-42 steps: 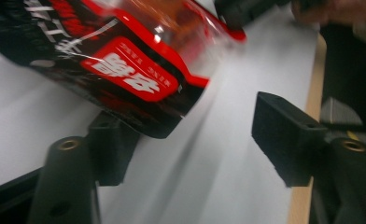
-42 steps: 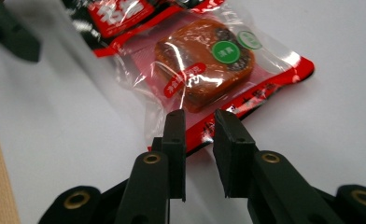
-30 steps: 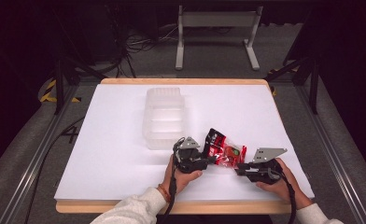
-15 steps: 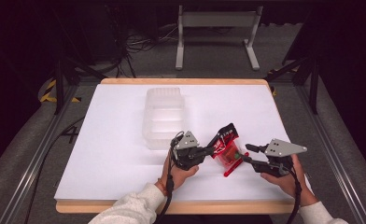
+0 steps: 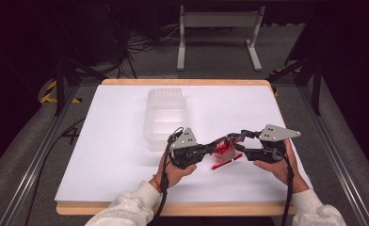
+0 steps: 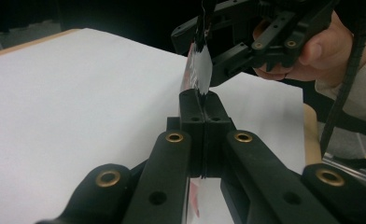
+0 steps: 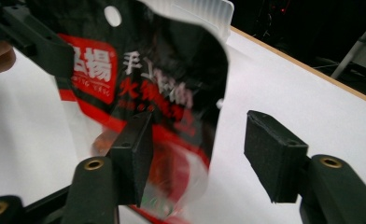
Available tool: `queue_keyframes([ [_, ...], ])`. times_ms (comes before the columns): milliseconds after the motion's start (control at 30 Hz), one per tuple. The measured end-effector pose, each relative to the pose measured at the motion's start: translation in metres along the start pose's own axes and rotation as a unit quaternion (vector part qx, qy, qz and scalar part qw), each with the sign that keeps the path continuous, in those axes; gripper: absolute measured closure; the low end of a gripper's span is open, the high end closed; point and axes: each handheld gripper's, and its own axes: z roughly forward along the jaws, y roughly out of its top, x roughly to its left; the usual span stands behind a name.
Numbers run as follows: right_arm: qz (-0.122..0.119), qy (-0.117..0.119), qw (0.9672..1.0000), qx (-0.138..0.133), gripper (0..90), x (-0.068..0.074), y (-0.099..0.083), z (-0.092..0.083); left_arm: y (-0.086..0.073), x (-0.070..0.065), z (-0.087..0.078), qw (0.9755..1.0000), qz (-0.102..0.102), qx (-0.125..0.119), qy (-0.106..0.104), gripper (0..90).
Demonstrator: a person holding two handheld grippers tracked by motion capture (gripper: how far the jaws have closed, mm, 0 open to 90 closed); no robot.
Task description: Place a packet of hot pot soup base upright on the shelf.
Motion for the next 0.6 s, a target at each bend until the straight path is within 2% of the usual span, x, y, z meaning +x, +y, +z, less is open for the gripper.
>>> queue_keyframes([
  [33, 0.004, 0.008, 1.0000, -0.004, 50.7, 0.000, 0.001, 0.001, 0.001, 0.001, -0.001, 1.0000, 0.003, 0.000, 0.001, 89.9],
  [100, 0.001, 0.014, 0.9999, -0.010, 66.3, 0.002, 0.002, 0.003, 0.001, 0.002, -0.002, 1.0000, 0.003, 0.001, 0.008, 89.8],
  [200, -0.008, 0.017, 0.9997, -0.013, 78.6, 0.006, 0.003, 0.004, 0.001, 0.005, -0.005, 0.9998, 0.002, 0.001, 0.019, 89.8],
  [267, -0.010, 0.018, 0.9997, -0.012, 81.9, 0.007, 0.004, 0.005, 0.001, 0.007, -0.007, 0.9997, -0.003, -0.001, 0.023, 89.8],
  [333, -0.017, 0.023, 0.9996, -0.009, 90.0, 0.010, 0.005, 0.006, 0.002, 0.009, -0.009, 0.9996, -0.004, -0.002, 0.028, 89.7],
  [467, -0.020, 0.029, 0.9993, -0.008, 90.0, 0.012, 0.007, 0.006, 0.004, 0.014, -0.013, 0.9993, -0.006, -0.005, 0.036, 89.7],
  [600, -0.021, 0.023, 0.9995, -0.010, 90.0, 0.014, 0.011, 0.008, 0.008, 0.018, -0.016, 0.9989, 0.004, -0.002, 0.047, 89.6],
])
